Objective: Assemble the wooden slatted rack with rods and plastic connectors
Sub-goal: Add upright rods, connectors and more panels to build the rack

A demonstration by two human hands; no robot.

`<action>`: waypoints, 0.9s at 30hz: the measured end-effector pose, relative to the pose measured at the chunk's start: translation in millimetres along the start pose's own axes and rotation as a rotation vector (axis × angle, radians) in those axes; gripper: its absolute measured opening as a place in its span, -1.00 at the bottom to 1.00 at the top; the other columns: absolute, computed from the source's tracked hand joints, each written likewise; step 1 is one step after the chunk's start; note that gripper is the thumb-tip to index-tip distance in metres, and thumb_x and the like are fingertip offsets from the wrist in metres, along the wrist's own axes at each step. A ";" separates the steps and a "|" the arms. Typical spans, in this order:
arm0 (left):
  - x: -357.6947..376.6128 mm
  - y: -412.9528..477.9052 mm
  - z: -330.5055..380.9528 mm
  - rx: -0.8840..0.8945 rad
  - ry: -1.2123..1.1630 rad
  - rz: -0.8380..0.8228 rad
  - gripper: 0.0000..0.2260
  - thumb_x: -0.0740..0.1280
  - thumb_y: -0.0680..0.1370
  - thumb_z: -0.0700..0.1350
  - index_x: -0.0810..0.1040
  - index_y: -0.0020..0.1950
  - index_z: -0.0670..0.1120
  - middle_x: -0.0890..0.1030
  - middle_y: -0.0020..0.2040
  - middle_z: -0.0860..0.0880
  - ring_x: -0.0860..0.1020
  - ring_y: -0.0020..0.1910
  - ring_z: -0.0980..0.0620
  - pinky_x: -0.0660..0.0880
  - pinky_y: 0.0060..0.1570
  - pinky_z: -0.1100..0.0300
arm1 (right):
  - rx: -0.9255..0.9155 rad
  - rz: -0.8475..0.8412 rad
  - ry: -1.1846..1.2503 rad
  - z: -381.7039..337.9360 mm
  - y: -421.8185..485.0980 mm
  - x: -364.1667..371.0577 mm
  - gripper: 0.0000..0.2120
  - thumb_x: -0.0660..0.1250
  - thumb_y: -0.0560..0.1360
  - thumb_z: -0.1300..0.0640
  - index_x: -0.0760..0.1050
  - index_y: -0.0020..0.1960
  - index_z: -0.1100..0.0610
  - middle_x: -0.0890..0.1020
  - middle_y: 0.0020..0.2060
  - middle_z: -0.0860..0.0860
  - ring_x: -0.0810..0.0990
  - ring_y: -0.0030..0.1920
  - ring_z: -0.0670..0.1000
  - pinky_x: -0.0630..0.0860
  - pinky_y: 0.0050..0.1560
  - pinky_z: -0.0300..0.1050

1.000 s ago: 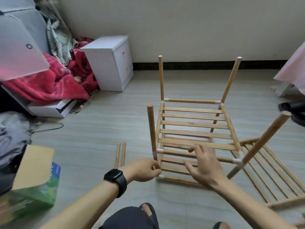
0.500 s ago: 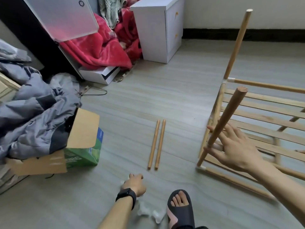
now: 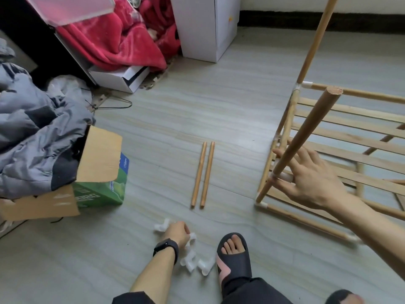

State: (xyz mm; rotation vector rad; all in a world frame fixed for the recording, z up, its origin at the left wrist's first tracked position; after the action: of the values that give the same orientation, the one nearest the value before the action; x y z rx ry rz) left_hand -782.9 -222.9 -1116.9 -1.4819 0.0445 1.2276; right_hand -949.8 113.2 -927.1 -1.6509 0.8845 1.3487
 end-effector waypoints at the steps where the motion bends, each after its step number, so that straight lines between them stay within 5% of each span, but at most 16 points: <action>1: -8.0 -2.6 7.2 0.023 -0.078 0.010 -0.94 0.38 0.57 -0.12 0.58 -0.09 0.03 0.64 -0.04 0.02 0.63 0.00 0.02 0.56 0.06 0.19 | 0.004 -0.015 0.003 -1.0 -0.2 -2.0 -0.16 -0.14 0.45 -0.58 -0.06 0.62 -0.21 -0.04 0.64 0.02 -0.02 0.61 0.12 0.13 0.56 0.16; 4: -48.9 -18.3 38.0 0.140 -0.357 0.058 -0.93 0.48 0.54 -0.03 0.64 -0.05 0.01 0.67 -0.19 0.03 0.62 -0.24 0.13 0.53 -0.21 0.30 | -0.002 -0.044 -0.006 -3.9 -3.4 -7.9 -0.14 -0.11 0.44 -0.56 -0.11 0.63 -0.20 -0.10 0.64 0.02 -0.09 0.62 0.12 0.05 0.58 0.15; 8: -126.2 -61.2 96.1 0.355 -0.803 0.050 -0.82 0.49 0.54 -0.04 0.68 0.07 -0.09 0.72 -0.06 -0.10 0.68 -0.17 0.03 0.65 0.02 0.06 | -0.051 -0.140 0.042 -1.6 -7.9 -20.2 0.09 -0.22 0.23 -0.71 -0.19 0.63 -0.19 -0.19 0.63 -0.04 -0.19 0.63 0.09 -0.09 0.59 0.10; 10: -165.2 -92.9 127.3 0.465 -0.959 0.063 -0.83 0.47 0.54 -0.05 0.68 0.08 -0.10 0.71 -0.07 -0.09 0.68 -0.17 0.02 0.63 0.05 0.05 | -0.027 -0.177 0.206 1.2 -10.7 -33.6 0.13 -0.04 0.20 -0.67 -0.06 0.64 -0.13 -0.05 0.64 -0.03 -0.06 0.63 0.08 0.01 0.61 0.10; 13: -216.6 -146.3 173.6 0.637 -1.102 0.064 -0.76 0.42 0.54 0.01 0.67 0.12 -0.11 0.74 -0.06 -0.06 0.66 -0.22 0.05 0.61 -0.05 0.12 | 0.055 -0.012 0.472 5.6 -22.5 -69.3 -0.14 0.36 0.36 -0.24 0.22 0.58 0.00 0.30 0.55 0.02 0.28 0.50 0.04 0.29 0.50 0.04; 16: -254.4 -194.5 216.9 0.776 -1.183 0.022 -0.65 0.37 0.53 0.10 0.63 0.16 -0.12 0.74 -0.09 -0.02 0.60 -0.30 0.09 0.55 -0.15 0.17 | 0.112 0.382 0.700 9.8 -32.5 -120.2 -0.51 0.44 0.52 0.14 0.44 0.41 0.12 0.57 0.30 0.04 0.53 0.26 -0.01 0.48 0.26 -0.09; 20: -282.4 -240.7 272.9 0.889 -1.190 -0.046 -0.63 0.30 0.60 0.16 0.57 0.19 -0.11 0.72 -0.14 -0.01 0.54 -0.34 0.10 0.50 -0.26 0.21 | 0.039 0.656 1.010 -4.7 -50.9 -205.7 -0.74 0.33 0.61 0.04 0.50 0.27 0.08 0.63 0.07 -0.06 0.62 0.07 -0.10 0.59 0.12 -0.10; 24: -278.8 -269.8 313.5 0.901 -1.135 -0.081 -0.64 0.28 0.61 0.18 0.57 0.16 -0.10 0.64 -0.19 -0.04 0.50 -0.30 0.06 0.47 -0.26 0.20 | -0.067 0.585 1.198 -28.6 -67.3 -253.9 -0.69 0.24 0.63 -0.03 0.46 0.35 0.00 0.64 0.02 0.04 0.68 -0.10 0.00 0.63 -0.08 -0.08; 27: -262.1 -281.4 326.8 0.883 -1.117 -0.122 -0.64 0.29 0.62 0.19 0.62 0.12 -0.09 0.61 -0.18 -0.04 0.48 -0.29 0.04 0.46 -0.26 0.19 | -0.064 0.615 1.247 -35.2 -72.7 -255.7 -0.77 0.26 0.65 0.02 0.57 0.22 0.07 0.65 -0.09 0.05 0.64 -0.26 -0.04 0.62 -0.11 -0.02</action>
State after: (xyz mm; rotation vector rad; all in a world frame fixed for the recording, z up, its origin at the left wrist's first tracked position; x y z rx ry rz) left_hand -935.2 -33.6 -674.5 0.0465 -0.2245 1.4983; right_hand -917.2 118.9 -661.1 -2.3597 2.1940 0.5210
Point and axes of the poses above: each hand's wrist, its own y-axis towards the middle knuckle, its own x-axis out of the palm, z = x × y, the point moved 1 cm from there along y, towards the middle knuckle
